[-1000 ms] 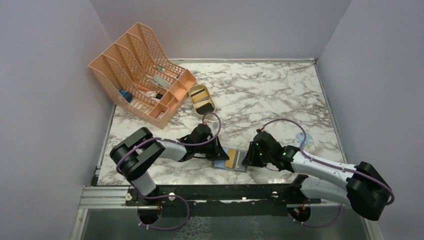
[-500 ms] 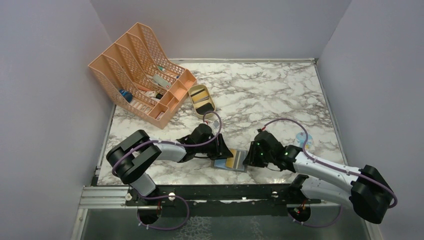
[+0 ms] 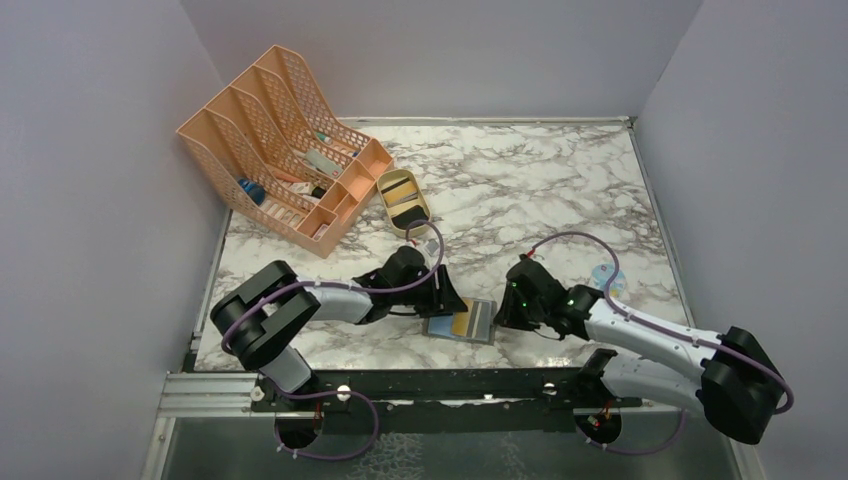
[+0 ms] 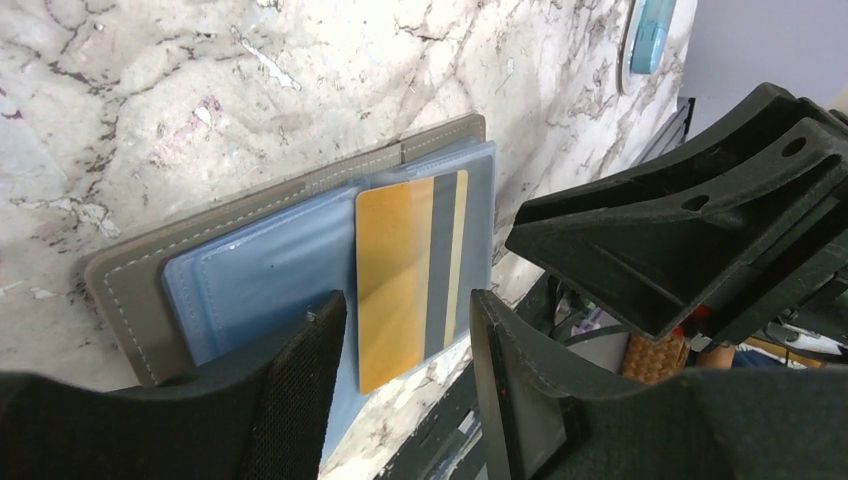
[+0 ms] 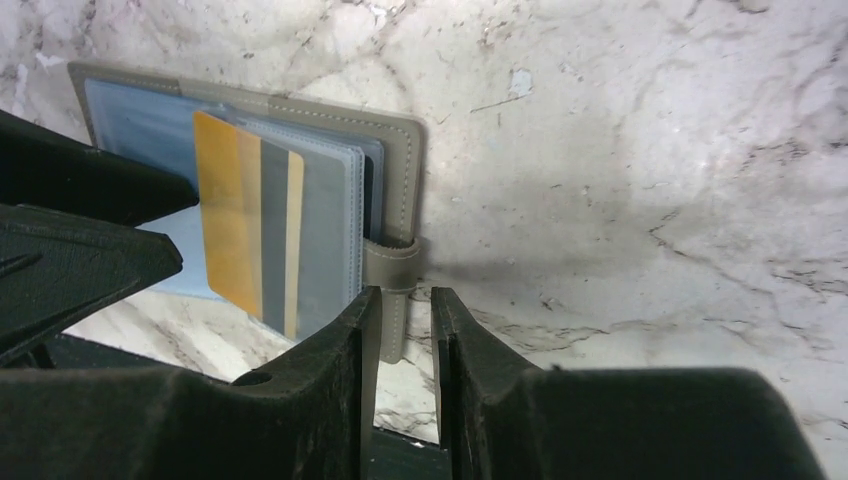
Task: Put the credit cards into the card holder
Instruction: Insert the credit card into the card holder.
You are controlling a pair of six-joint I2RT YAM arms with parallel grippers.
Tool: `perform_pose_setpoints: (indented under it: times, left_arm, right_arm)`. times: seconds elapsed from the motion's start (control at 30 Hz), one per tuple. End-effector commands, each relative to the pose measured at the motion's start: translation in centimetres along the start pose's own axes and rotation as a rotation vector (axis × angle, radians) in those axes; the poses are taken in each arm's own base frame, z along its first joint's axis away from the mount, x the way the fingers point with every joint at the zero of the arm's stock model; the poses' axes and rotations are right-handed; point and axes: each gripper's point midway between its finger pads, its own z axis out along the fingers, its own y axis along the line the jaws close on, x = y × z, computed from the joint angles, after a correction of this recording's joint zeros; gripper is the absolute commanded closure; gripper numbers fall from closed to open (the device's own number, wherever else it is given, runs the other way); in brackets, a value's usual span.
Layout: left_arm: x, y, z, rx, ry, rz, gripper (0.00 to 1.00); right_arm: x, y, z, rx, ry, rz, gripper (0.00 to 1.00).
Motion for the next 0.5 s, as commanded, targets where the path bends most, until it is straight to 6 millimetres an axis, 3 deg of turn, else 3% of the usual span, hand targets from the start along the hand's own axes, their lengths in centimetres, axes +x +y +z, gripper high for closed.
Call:
perform_pose_setpoints:
  times: [0.0, 0.17, 0.47]
  left_arm:
    - [-0.1, 0.7, 0.8, -0.035, 0.01, 0.028, 0.48]
    - [0.4, 0.8, 1.1, -0.036, 0.035, 0.02, 0.56]
    - [1.2, -0.9, 1.7, -0.01, 0.054, 0.025, 0.57]
  right_arm:
    - [-1.4, -0.9, -0.1, 0.081, -0.056, -0.015, 0.75]
    - [-1.0, -0.9, 0.6, 0.086, -0.034, -0.026, 0.75]
    - [-0.1, 0.0, 1.6, 0.016, -0.001, -0.034, 0.75]
